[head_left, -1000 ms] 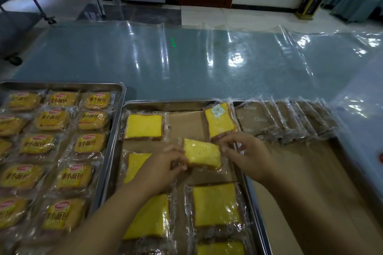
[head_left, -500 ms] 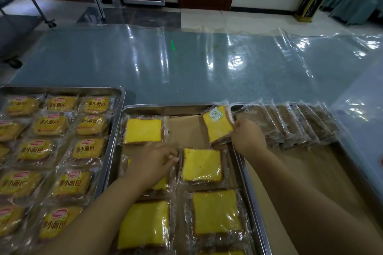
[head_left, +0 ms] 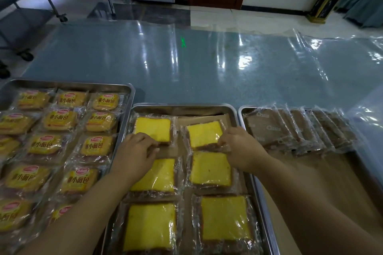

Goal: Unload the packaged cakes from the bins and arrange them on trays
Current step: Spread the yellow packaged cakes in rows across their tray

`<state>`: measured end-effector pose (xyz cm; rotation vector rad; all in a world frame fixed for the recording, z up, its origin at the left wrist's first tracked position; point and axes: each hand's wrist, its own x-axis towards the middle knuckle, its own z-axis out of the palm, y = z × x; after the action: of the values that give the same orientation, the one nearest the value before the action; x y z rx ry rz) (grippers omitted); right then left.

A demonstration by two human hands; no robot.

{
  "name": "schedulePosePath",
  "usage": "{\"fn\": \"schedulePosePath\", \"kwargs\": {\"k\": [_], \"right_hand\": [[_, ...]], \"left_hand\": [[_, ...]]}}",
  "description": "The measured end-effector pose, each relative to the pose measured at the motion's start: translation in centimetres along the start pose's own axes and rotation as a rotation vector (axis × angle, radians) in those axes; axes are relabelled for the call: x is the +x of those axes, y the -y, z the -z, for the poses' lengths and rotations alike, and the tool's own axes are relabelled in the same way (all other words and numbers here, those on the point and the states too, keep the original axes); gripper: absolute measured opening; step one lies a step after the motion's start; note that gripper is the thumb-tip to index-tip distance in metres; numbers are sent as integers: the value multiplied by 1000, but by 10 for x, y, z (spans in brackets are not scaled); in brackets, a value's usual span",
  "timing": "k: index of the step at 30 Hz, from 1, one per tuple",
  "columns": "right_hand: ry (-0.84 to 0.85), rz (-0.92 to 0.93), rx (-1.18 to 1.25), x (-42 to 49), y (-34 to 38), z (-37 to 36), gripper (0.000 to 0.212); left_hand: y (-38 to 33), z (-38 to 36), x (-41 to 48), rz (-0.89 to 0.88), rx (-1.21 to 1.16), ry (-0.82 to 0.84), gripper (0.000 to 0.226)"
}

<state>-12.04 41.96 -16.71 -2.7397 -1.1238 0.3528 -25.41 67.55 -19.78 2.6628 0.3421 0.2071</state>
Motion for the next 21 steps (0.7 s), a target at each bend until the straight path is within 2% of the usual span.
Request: {"fn": "schedulePosePath", "kwargs": {"k": [2, 4, 9, 15, 21], "right_hand": [[-83, 14, 56, -2, 9, -4, 39], [-81, 31, 39, 1, 20, -9, 43], [228, -61, -59, 12, 36, -31, 55], [193, -198, -133, 28, 35, -46, 65], [165, -188, -93, 41, 27, -44, 65]], "left_hand": [[1, -2, 0, -28, 6, -11, 17], [0, -5, 1, -62, 24, 0, 24], [3, -16, 8, -45, 107, 196, 46], [10, -22, 19, -53, 175, 252, 51], [9, -20, 23, -57, 150, 251, 50]]}}
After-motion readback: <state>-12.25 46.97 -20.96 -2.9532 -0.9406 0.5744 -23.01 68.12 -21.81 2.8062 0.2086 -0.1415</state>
